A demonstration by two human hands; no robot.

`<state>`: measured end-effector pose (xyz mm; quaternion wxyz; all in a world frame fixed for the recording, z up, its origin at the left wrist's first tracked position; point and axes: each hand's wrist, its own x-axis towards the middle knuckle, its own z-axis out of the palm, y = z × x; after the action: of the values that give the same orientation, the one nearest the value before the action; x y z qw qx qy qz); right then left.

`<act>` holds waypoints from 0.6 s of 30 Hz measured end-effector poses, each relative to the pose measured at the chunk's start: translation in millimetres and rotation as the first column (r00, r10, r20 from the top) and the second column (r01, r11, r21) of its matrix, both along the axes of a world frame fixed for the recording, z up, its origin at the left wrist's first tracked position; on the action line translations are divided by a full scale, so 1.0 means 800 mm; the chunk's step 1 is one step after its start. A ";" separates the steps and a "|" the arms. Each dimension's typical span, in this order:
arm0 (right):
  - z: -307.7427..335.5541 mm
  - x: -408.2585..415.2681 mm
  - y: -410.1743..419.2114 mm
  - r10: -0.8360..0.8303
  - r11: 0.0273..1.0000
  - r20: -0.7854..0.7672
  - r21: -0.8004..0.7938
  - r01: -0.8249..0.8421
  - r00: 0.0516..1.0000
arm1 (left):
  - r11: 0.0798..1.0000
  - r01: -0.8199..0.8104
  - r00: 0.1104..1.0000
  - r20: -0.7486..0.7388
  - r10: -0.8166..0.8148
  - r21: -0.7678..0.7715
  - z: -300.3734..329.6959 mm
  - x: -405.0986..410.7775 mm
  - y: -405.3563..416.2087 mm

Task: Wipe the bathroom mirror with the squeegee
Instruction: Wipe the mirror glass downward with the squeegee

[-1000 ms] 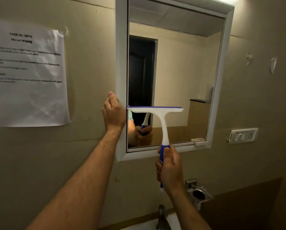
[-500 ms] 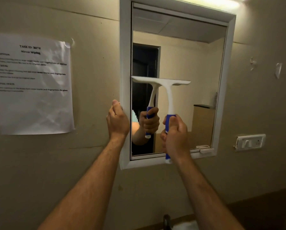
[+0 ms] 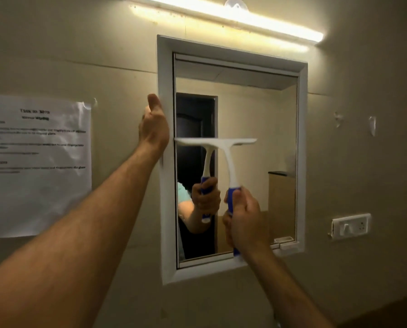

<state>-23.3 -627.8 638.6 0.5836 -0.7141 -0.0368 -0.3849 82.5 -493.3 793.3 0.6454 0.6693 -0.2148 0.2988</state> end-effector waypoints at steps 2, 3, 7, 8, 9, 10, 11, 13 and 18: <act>-0.012 0.000 -0.005 -0.020 1.000 0.016 -0.018 0.020 1.000 | 0.998 0.015 1.000 -0.014 -0.016 -0.063 0.015 0.001 -0.008; -0.014 0.001 -0.009 -0.026 0.999 0.020 -0.025 0.027 0.999 | 0.995 0.004 1.000 -0.021 -0.007 -0.100 0.020 0.001 -0.012; -0.011 0.003 -0.013 -0.032 0.999 0.033 -0.023 0.032 0.999 | 0.989 -0.054 0.998 -0.018 0.052 -0.136 0.018 0.000 -0.017; -0.011 0.005 -0.012 -0.036 0.999 0.043 -0.030 0.038 0.998 | 0.990 -0.078 0.997 -0.022 0.076 -0.121 0.016 0.001 -0.017; -0.011 0.007 -0.011 -0.038 0.999 0.049 -0.034 0.040 0.998 | 0.990 -0.101 0.995 -0.015 0.100 -0.100 0.014 0.000 -0.016; -0.012 0.010 -0.010 -0.033 0.999 0.049 -0.034 0.035 0.998 | 0.989 -0.119 0.993 0.005 0.120 -0.087 0.011 0.003 -0.014; -0.015 0.013 -0.009 -0.016 0.999 0.046 -0.033 0.018 0.999 | 0.987 -0.139 0.989 0.033 0.142 -0.081 0.008 0.007 -0.011; -0.022 0.014 -0.011 0.028 0.999 0.055 -0.034 -0.026 0.998 | 0.979 -0.179 0.982 0.040 0.184 -0.094 0.008 0.018 -0.006; 0.022 0.005 -0.059 -0.065 0.993 0.151 0.112 0.048 0.986 | 0.973 -0.223 0.968 0.104 0.228 -0.056 0.012 0.030 -0.015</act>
<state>-19.3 -674.7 656.5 0.6055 -0.6503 -0.0408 -0.4569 106.3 -505.7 803.2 0.6091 0.6576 -0.1655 0.4112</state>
